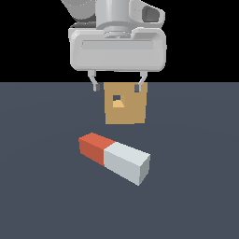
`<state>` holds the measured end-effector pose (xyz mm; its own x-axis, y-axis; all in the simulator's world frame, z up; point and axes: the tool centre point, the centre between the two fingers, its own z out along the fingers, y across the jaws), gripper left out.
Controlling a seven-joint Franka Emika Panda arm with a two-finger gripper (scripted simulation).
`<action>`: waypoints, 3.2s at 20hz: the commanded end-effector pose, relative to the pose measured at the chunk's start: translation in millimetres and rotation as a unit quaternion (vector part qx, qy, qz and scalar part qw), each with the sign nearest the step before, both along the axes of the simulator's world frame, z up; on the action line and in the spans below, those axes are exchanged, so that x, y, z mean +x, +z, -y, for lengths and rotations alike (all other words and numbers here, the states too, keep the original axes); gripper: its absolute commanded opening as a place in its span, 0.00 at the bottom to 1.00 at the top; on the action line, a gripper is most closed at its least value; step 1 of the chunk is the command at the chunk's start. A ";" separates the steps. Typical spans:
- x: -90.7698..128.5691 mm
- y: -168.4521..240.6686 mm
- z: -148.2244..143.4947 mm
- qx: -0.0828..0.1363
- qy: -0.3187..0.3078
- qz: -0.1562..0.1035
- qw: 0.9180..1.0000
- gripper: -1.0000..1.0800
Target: Insert the peg into the horizontal hole in a box.
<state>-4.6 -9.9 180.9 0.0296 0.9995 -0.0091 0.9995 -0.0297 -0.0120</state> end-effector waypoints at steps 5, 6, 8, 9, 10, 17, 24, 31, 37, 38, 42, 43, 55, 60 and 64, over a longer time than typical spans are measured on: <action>-0.1 -1.1 0.7 0.000 0.005 0.000 1.000 0.96; -0.2 -1.7 1.1 0.000 0.008 0.000 1.000 0.96; -0.4 -3.3 2.1 0.000 0.015 0.000 1.000 0.96; -0.5 -4.4 2.8 0.000 0.020 0.000 1.000 0.96; -0.7 -5.5 3.5 0.000 0.025 0.000 1.000 0.96; -1.5 -17.5 11.2 0.001 0.079 0.001 0.997 0.96; -0.9 -35.5 22.7 0.003 0.159 0.001 0.987 0.96; 1.9 -54.8 34.7 0.004 0.243 0.002 0.970 0.96; 6.2 -71.7 44.7 0.005 0.316 0.003 0.949 0.96; 7.1 -74.6 46.3 0.005 0.328 0.003 0.945 0.96; 11.1 -85.6 52.2 0.006 0.374 0.003 0.928 0.96; 12.1 -88.1 53.5 0.006 0.384 0.003 0.923 0.96; 20.7 -106.1 61.8 0.007 0.457 0.004 0.889 0.96; 21.1 -107.1 62.2 0.007 0.460 0.003 0.888 0.96; 21.0 -113.2 62.2 0.007 0.460 0.003 0.888 0.96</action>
